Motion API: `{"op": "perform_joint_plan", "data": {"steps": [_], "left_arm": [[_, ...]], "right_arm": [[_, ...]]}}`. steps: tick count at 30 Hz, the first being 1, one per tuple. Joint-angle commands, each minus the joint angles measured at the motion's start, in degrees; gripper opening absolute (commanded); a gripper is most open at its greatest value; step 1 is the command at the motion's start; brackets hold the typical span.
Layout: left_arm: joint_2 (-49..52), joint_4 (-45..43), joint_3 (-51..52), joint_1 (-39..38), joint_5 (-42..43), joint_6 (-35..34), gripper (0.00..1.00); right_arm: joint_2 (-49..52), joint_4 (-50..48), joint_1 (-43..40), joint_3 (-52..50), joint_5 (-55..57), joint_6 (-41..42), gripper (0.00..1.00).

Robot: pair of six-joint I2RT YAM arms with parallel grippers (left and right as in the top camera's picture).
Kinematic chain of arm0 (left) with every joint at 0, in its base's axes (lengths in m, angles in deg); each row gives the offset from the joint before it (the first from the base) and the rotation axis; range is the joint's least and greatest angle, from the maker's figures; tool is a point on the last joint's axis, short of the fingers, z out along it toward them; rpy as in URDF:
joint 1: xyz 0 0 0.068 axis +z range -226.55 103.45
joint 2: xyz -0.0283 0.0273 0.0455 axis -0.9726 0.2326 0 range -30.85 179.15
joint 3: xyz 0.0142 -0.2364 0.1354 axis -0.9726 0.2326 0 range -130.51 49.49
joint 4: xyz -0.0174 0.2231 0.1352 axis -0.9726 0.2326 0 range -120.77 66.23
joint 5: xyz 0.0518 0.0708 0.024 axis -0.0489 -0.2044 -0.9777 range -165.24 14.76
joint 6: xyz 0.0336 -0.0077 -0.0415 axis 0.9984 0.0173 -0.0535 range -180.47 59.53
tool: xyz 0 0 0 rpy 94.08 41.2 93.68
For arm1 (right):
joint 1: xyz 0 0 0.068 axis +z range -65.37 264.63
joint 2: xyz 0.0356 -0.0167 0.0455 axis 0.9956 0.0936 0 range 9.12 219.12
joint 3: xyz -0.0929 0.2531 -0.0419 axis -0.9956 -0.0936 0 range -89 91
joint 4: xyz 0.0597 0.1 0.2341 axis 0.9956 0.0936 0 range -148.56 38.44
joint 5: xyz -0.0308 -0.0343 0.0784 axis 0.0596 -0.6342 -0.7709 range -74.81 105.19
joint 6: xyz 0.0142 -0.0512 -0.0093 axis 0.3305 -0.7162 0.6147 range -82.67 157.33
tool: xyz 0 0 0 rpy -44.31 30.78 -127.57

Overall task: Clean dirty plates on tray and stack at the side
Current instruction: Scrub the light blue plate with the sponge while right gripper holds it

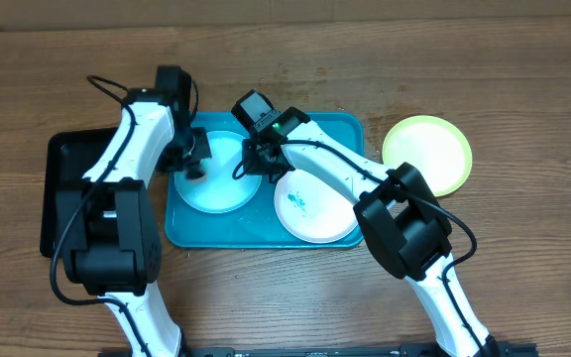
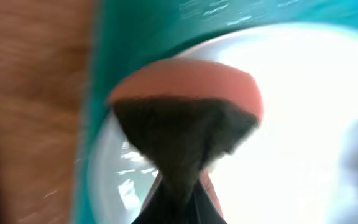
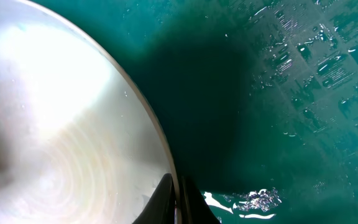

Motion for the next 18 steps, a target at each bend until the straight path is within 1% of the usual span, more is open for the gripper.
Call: {"op": "perform_joint_plan", "data": {"steps": [1, 2, 9, 16, 18], "left_arm": [[1.3, -2.1, -1.1, 0.1, 14.6, 0.3, 0.04], [1.6, -2.7, -1.0, -0.1, 15.0, -0.6, 0.04], [5.8, -2.9, -0.9, -0.3, 14.4, -0.6, 0.04], [9.2, -2.4, -0.9, 0.4, 3.2, -0.2, 0.04], [9.3, -1.2, -1.0, 0.7, -2.1, -0.2, 0.04]], "right_arm": [[2.3, 0.9, -0.5, -1.8, 5.2, 0.4, 0.04], [2.3, 0.9, -0.5, -1.8, 5.2, 0.4, 0.04], [2.3, 0.8, -0.5, -1.8, 5.2, 0.4, 0.04], [2.3, 0.9, -0.5, -1.8, 5.2, 0.2, 0.04], [2.3, 0.9, -0.5, -1.8, 5.2, 0.2, 0.04]]}}
